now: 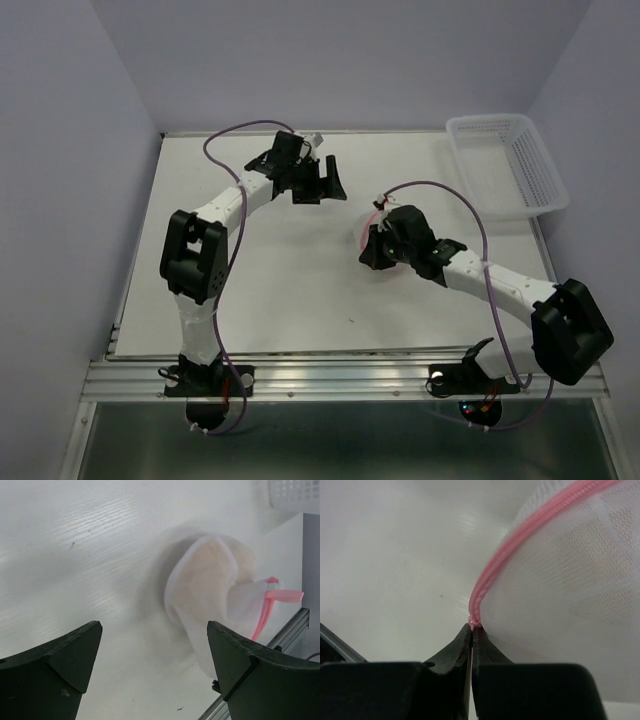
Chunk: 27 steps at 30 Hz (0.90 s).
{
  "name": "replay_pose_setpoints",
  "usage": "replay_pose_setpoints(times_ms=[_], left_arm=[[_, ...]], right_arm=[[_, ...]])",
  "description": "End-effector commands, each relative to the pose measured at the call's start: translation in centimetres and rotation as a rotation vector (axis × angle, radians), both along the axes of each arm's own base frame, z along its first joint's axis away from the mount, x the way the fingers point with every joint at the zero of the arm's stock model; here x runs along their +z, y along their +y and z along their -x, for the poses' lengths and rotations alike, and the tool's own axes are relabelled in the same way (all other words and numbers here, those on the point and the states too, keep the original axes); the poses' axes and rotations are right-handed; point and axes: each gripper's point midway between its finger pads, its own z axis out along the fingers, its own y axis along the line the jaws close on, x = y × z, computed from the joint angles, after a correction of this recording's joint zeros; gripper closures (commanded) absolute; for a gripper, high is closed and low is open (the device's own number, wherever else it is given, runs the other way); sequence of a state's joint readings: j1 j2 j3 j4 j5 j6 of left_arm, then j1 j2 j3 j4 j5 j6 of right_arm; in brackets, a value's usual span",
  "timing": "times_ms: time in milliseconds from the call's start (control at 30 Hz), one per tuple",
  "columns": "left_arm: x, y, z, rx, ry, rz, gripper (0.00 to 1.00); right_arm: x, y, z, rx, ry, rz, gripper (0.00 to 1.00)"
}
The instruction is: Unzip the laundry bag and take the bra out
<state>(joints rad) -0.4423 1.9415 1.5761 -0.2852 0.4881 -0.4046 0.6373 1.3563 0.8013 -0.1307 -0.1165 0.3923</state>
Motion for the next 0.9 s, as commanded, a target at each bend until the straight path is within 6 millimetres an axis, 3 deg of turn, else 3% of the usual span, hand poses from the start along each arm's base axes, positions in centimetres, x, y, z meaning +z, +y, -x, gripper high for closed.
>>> replay_pose_setpoints(times_ms=[0, 67, 133, 167, 200, 233, 333, 533, 633, 767, 867], left_arm=[[3.2, 1.5, -0.3, 0.055, -0.055, 0.0, 0.01], [4.3, 2.0, 0.5, 0.068, -0.067, 0.012, 0.01], [3.5, 1.9, 2.8, 0.078, -0.026, 0.053, 0.01], [4.7, 1.9, 3.1, 0.074, -0.047, 0.067, 0.01], [3.7, 1.4, 4.4, 0.068, -0.025, 0.076, 0.01], [4.5, 1.2, 5.2, 0.052, -0.041, 0.091, 0.01], [3.9, -0.7, 7.4, -0.016, -0.016, 0.107, 0.01], [3.8, -4.7, 9.3, -0.173, -0.005, 0.165, 0.01], [3.4, -5.5, 9.2, -0.19, 0.003, 0.152, 0.01], [1.2, -6.3, 9.0, -0.183, 0.057, 0.134, 0.01], [1.1, -7.4, 9.5, -0.217, 0.071, 0.161, 0.02]], right_arm=[[2.9, 0.4, 0.0, -0.074, -0.013, -0.094, 0.99], [3.2, 0.5, -0.1, -0.068, -0.023, -0.096, 0.99], [3.1, 0.3, -0.2, -0.068, -0.029, -0.081, 0.99], [3.1, 0.3, -0.3, -0.072, -0.033, -0.078, 0.99], [2.9, 0.2, -0.3, -0.075, -0.031, -0.071, 0.99], [2.9, 0.1, -0.2, -0.065, -0.035, -0.064, 0.99], [2.9, -0.2, 0.2, -0.05, -0.05, -0.056, 0.99], [2.6, -0.9, 1.3, -0.028, -0.057, -0.051, 0.99], [2.8, -0.8, 1.3, -0.026, -0.061, -0.059, 0.99], [3.5, -0.6, 1.3, -0.01, -0.079, -0.076, 0.99], [3.5, -0.6, 1.5, 0.002, -0.081, -0.074, 0.99]])
